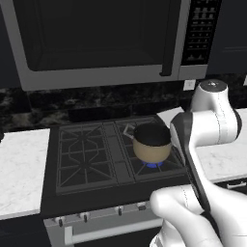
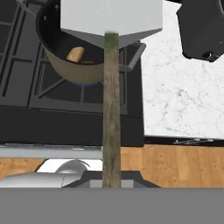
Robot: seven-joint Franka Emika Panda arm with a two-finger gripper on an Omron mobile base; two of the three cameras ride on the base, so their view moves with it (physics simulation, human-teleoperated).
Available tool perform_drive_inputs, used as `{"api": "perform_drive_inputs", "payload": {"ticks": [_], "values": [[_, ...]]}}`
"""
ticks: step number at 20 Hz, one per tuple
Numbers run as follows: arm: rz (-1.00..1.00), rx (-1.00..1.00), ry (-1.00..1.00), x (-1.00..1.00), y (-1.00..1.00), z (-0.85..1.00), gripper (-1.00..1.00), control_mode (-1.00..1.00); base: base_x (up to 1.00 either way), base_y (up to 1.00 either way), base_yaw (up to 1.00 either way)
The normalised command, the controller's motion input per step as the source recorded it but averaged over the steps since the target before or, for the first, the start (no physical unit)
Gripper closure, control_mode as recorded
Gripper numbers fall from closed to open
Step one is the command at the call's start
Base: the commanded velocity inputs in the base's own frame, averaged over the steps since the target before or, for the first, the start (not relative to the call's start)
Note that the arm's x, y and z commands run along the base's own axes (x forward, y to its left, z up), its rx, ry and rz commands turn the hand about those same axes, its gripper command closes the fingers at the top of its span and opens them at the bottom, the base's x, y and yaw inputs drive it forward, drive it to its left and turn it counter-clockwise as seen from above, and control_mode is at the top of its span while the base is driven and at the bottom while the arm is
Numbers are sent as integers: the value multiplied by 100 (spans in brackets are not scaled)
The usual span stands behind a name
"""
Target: Put the mushroom and sweet potato in the pot. Retrieve the spatula and lightly stir the vegetables in the pot.
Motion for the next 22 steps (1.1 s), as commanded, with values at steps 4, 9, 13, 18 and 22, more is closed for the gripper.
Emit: {"api": "perform_drive_inputs", "payload": {"ticks": [4, 9, 13, 18, 22], "values": [[0, -6, 9, 32, 0, -2, 100, -100, 0, 0, 0], [2, -14, 15, 36, 0, -1, 100, -100, 0, 0, 0], [2, -17, 14, 18, -2, -5, 100, -100, 0, 0, 0], [3, -15, 13, 18, -7, -10, 100, -100, 0, 0, 0], [8, -15, 13, 12, -10, -6, 100, -100, 0, 0, 0]]}}
